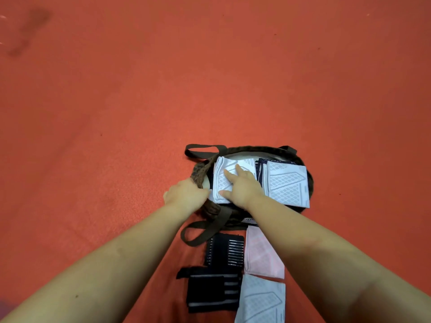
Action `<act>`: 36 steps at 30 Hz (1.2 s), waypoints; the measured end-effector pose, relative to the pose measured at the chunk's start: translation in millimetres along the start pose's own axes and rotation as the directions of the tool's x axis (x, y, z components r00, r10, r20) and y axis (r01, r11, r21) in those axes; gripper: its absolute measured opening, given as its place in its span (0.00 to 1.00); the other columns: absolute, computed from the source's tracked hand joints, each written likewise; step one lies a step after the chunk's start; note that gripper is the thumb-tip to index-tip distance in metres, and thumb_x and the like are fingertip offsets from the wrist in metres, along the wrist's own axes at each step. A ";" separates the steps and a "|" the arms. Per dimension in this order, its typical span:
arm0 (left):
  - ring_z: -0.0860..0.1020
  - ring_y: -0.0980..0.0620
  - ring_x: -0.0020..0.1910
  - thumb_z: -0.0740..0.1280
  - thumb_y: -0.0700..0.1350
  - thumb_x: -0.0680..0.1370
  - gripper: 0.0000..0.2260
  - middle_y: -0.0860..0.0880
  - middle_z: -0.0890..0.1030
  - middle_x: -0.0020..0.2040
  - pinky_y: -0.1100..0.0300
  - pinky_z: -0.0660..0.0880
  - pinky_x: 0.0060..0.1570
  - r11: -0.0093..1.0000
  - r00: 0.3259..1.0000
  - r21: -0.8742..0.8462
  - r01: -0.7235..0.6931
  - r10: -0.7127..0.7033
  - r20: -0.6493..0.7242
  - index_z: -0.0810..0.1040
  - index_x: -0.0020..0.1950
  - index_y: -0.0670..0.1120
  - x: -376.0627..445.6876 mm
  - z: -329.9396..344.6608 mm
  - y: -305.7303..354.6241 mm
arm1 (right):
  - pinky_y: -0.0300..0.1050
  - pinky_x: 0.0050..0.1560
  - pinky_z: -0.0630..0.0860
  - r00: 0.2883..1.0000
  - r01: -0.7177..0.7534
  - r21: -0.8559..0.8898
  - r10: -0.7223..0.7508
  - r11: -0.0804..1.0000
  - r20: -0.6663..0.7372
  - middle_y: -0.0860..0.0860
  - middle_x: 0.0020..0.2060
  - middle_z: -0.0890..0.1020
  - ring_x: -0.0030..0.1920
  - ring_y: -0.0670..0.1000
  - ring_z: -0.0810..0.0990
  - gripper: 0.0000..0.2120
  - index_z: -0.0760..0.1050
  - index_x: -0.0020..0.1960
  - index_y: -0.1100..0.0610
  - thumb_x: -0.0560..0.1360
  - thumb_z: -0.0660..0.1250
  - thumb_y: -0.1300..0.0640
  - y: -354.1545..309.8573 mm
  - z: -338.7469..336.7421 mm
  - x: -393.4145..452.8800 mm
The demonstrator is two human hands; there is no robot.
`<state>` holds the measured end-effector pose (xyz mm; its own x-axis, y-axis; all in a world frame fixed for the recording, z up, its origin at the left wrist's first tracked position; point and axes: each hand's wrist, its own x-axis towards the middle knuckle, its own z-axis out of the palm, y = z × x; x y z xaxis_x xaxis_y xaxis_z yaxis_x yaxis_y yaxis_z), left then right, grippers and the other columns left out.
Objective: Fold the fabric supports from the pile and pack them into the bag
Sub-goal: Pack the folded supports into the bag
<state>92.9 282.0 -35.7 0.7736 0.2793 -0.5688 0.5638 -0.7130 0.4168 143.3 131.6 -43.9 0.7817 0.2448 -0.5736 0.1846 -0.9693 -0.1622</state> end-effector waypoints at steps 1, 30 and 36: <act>0.76 0.40 0.53 0.64 0.52 0.74 0.13 0.44 0.77 0.52 0.52 0.72 0.53 0.997 0.993 0.042 -0.068 0.072 -0.093 0.73 0.53 0.44 0.9 -2.2 3.0 | 0.50 0.73 0.54 1.000 0.004 -0.016 -0.005 1.000 -0.030 0.53 0.77 0.47 0.76 0.55 0.48 0.34 0.52 0.77 0.47 0.76 0.62 0.41 -0.5 -1.3 0.1; 0.60 0.42 0.72 0.57 0.47 0.79 0.27 0.41 0.46 0.78 0.53 0.59 0.67 0.768 0.886 0.482 -0.421 0.461 0.040 0.54 0.77 0.51 5.3 -1.0 29.9 | 0.49 0.73 0.57 0.962 0.194 0.207 -0.144 0.959 -0.232 0.53 0.76 0.54 0.76 0.52 0.51 0.31 0.55 0.76 0.51 0.78 0.63 0.50 24.6 13.6 -22.6; 0.64 0.35 0.71 0.59 0.45 0.74 0.22 0.35 0.65 0.72 0.45 0.63 0.68 0.588 0.719 0.535 -0.607 0.693 0.055 0.73 0.67 0.41 -31.8 22.8 35.5 | 0.60 0.58 0.74 0.831 0.243 0.134 -0.135 0.961 -0.540 0.61 0.61 0.77 0.61 0.62 0.76 0.22 0.77 0.60 0.59 0.68 0.71 0.55 51.1 72.9 -78.2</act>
<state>81.8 233.2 -19.0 0.9310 -0.3284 -0.1591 -0.2929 -0.9326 0.2109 48.2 64.5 -65.9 0.9461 0.3230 -0.0216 0.2876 -0.8692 -0.4023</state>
